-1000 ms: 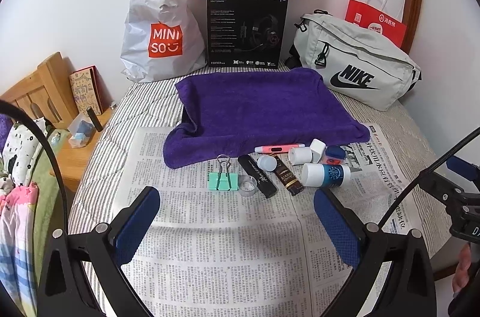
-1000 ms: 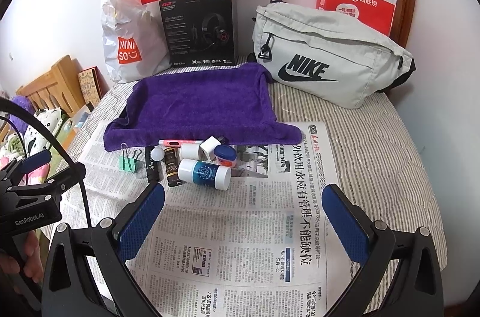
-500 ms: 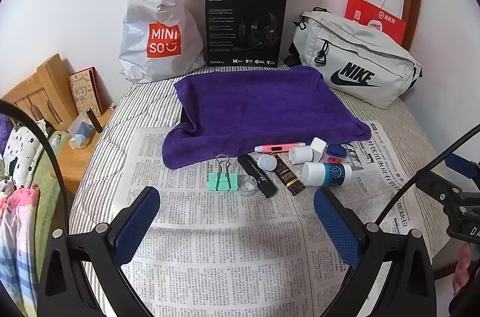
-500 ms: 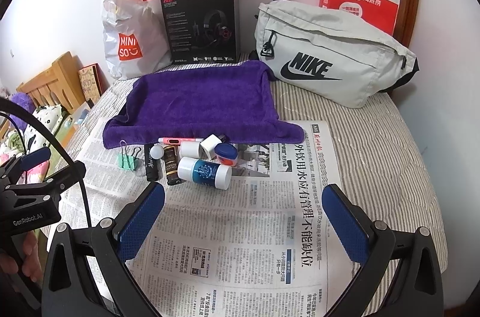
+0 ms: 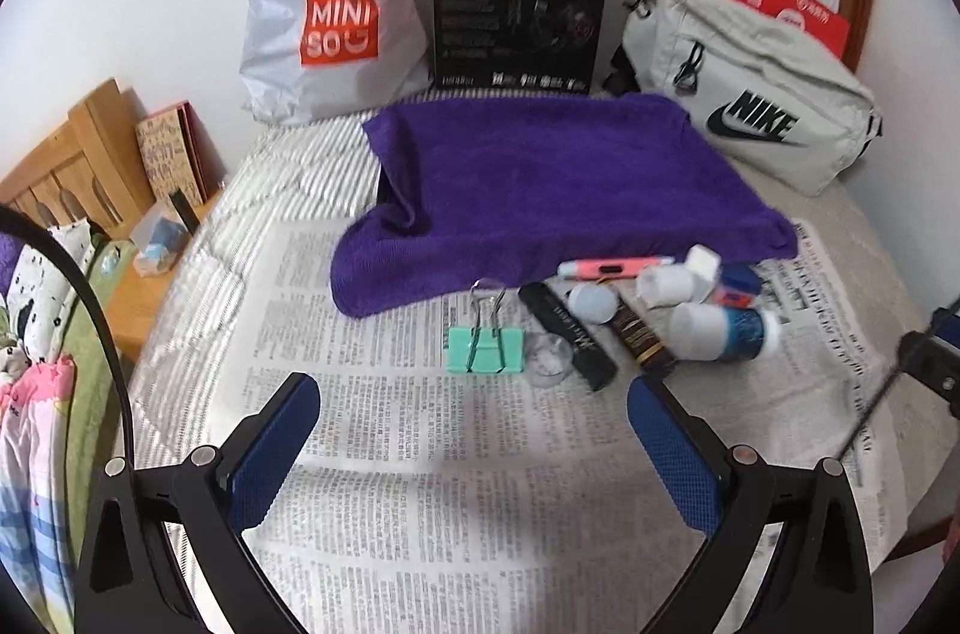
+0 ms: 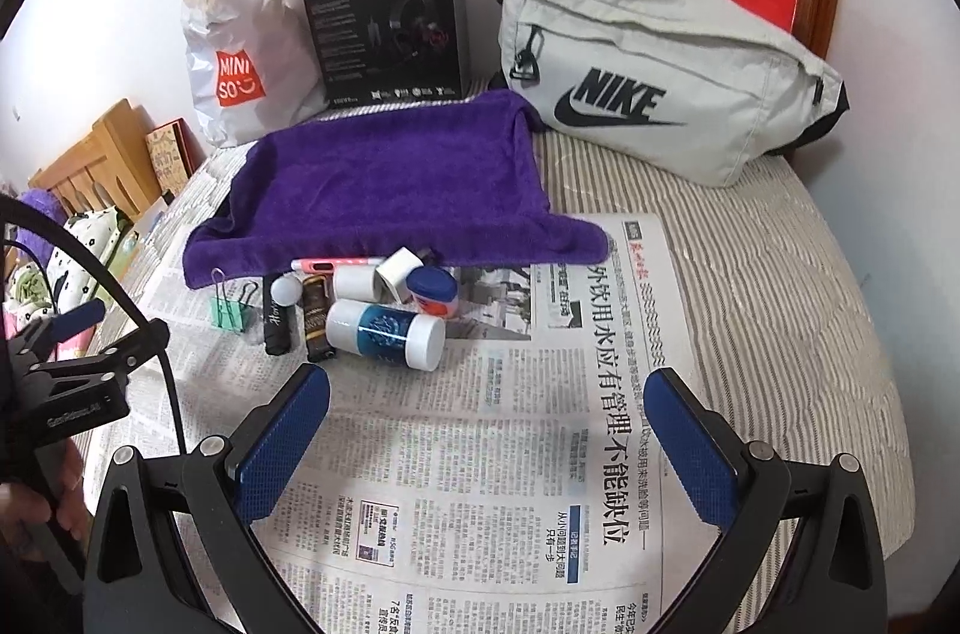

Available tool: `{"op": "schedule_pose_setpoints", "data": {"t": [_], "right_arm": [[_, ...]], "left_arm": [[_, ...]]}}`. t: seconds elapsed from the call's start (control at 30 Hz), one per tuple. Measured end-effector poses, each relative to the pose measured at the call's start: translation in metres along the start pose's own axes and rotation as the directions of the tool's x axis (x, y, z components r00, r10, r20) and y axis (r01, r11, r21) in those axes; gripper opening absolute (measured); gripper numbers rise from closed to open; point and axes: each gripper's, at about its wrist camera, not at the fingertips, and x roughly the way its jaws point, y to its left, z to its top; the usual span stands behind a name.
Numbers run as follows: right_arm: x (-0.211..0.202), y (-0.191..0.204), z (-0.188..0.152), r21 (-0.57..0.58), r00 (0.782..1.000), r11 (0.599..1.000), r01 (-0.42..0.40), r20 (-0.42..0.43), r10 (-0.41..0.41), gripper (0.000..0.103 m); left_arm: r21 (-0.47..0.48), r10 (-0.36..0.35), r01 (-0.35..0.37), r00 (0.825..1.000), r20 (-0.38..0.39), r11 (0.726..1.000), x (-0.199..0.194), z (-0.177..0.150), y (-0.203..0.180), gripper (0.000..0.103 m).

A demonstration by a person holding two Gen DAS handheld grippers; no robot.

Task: Organize rigid objects
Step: 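Lower the left tool onto the green binder clip and close it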

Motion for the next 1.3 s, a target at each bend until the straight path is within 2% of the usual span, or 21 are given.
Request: {"op": "schedule_pose_setpoints", "data": {"t": [0.23, 0.5, 0.67, 0.83, 0.93, 0.97, 1.03, 1.1, 1.23, 1.27, 1.3], "right_arm": [[0.017, -0.005, -0.007, 0.004, 0.999, 1.0, -0.002, -0.047, 0.002, 0.103], [0.037, -0.014, -0.01, 0.025, 0.993, 1.0, 0.015, -0.12, -0.012, 0.103], [0.047, -0.017, -0.011, 0.036, 0.99, 0.999, 0.015, -0.144, -0.01, 0.103], [0.061, -0.015, -0.013, 0.04, 0.987, 0.999, 0.0, -0.161, 0.007, 0.103], [0.065, -0.016, -0.014, 0.04, 0.985, 0.999, -0.001, -0.175, 0.008, 0.103], [0.066, -0.016, -0.015, 0.04, 0.984, 0.999, 0.0, -0.177, 0.007, 0.103], [0.068, -0.017, -0.015, 0.045, 0.983, 0.999, 0.002, -0.183, 0.006, 0.103], [0.072, -0.019, -0.016, 0.051, 0.982, 0.999, 0.001, -0.189, 0.009, 0.103], [0.077, -0.019, -0.017, 0.055, 0.98, 0.999, 0.002, -0.2, 0.009, 0.103], [0.078, -0.019, -0.017, 0.057, 0.979, 0.998, 0.001, -0.202, 0.01, 0.103], [0.079, -0.019, -0.017, 0.058, 0.979, 0.998, -0.002, -0.203, 0.014, 0.103]], "left_arm": [[0.023, 0.08, -0.079, 0.995, -0.062, 0.997, 0.047, 0.001, 0.012, 0.103], [0.016, 0.054, -0.052, 0.992, -0.113, 0.999, 0.082, 0.002, 0.016, 0.103], [-0.004, 0.021, -0.022, 0.993, -0.115, 1.0, 0.091, 0.006, 0.013, 0.103], [-0.029, 0.031, -0.034, 0.994, -0.108, 0.999, 0.096, 0.012, 0.013, 0.103], [-0.045, 0.014, -0.019, 0.995, -0.098, 0.999, 0.097, 0.011, 0.016, 0.095], [-0.054, 0.006, -0.011, 0.996, -0.091, 0.998, 0.097, 0.01, 0.018, 0.089], [-0.036, 0.01, -0.013, 0.996, -0.083, 0.999, 0.096, 0.009, 0.017, 0.086], [-0.002, 0.002, -0.002, 0.998, -0.071, 1.0, 0.093, 0.008, 0.012, 0.072], [0.03, -0.035, 0.037, 0.997, -0.064, 0.999, 0.089, 0.008, 0.006, 0.051], [0.028, -0.047, 0.049, 0.997, -0.063, 0.998, 0.088, 0.008, 0.005, 0.04], [0.024, -0.052, 0.054, 0.997, -0.061, 0.998, 0.087, 0.008, 0.006, 0.039]]}}
